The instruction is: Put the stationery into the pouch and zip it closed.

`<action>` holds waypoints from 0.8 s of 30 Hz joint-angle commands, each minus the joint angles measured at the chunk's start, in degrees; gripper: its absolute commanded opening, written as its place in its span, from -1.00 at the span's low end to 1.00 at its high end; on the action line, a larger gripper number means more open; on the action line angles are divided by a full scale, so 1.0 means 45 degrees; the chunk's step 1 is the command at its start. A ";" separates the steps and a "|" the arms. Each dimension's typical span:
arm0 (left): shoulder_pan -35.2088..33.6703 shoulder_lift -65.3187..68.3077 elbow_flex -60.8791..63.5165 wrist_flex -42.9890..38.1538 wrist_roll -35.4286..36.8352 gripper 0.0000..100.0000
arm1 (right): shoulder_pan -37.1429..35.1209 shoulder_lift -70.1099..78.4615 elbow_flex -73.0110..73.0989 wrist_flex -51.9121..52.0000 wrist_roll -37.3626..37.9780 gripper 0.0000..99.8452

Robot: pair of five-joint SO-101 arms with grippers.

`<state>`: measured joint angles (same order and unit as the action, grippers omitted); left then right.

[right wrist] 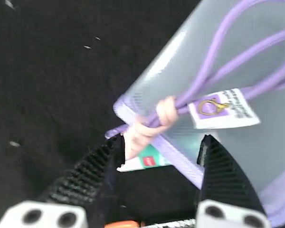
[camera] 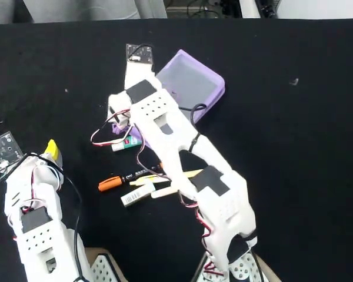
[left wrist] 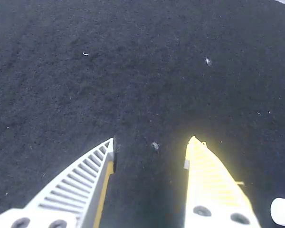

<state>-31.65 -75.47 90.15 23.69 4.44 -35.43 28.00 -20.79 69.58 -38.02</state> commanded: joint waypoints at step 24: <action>-0.0010 -0.0117 -0.0127 -0.0274 0.0078 -0.51 | 0.1114 0.4601 -0.6242 0.5333 -0.0977 -0.50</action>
<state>-31.65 -75.47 90.15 23.69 4.44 -32.70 46.02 -43.03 85.85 -43.21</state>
